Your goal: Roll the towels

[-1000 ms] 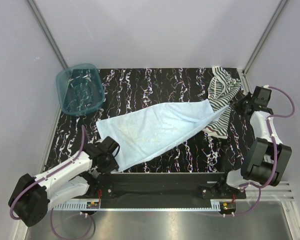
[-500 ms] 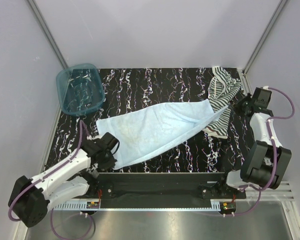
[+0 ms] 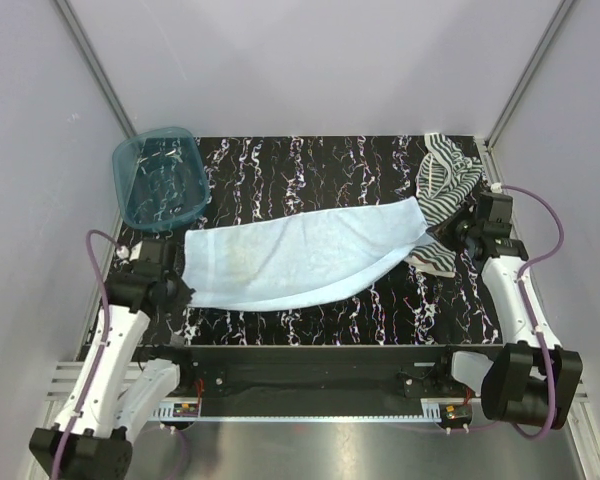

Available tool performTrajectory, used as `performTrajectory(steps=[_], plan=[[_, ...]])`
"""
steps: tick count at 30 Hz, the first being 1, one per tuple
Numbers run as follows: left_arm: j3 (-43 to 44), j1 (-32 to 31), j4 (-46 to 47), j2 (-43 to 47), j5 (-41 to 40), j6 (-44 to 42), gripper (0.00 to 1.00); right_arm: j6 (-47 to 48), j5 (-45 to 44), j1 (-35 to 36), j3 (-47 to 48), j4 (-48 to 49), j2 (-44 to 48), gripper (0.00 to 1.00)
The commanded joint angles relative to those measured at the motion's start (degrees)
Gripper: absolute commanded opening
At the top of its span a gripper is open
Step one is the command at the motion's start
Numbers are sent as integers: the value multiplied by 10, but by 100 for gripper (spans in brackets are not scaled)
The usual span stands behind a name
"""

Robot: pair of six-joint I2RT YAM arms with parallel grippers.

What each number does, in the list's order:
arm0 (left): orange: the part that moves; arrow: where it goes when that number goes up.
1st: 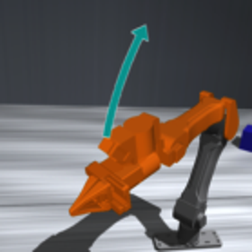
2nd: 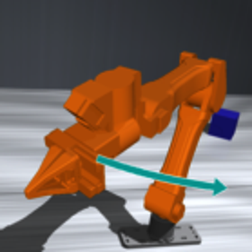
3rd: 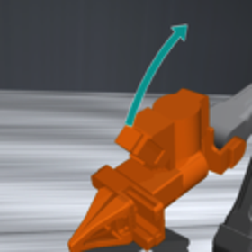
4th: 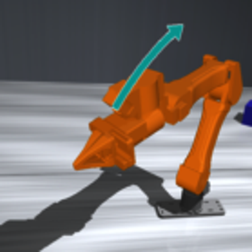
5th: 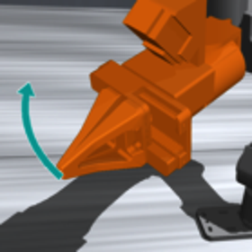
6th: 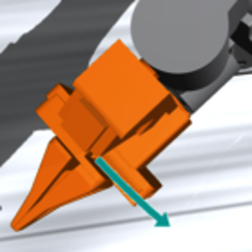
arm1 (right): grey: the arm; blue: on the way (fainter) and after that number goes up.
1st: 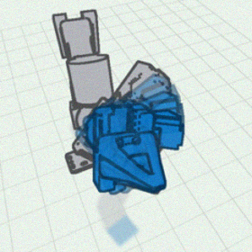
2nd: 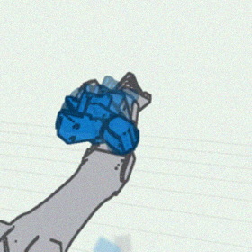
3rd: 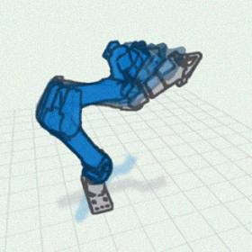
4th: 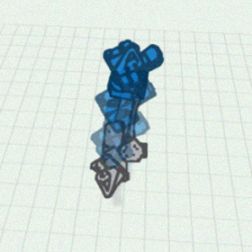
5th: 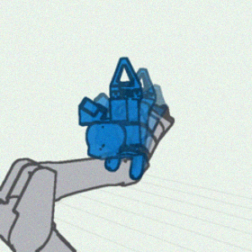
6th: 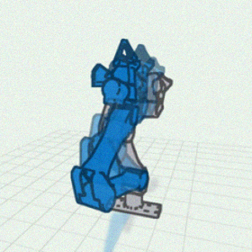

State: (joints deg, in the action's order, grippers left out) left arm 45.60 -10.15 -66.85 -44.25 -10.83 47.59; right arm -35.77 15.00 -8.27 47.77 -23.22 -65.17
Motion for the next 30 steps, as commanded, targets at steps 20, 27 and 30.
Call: performTrajectory(steps=[20,27,30], plan=[[163,220,182,-307,127,-204,0,4,-49,41,179,16,-210,0],[232,220,181,-393,133,-210,0,11,-74,32,246,4,-259,0],[255,218,187,-411,139,-205,0,8,-75,24,260,6,-272,0]])
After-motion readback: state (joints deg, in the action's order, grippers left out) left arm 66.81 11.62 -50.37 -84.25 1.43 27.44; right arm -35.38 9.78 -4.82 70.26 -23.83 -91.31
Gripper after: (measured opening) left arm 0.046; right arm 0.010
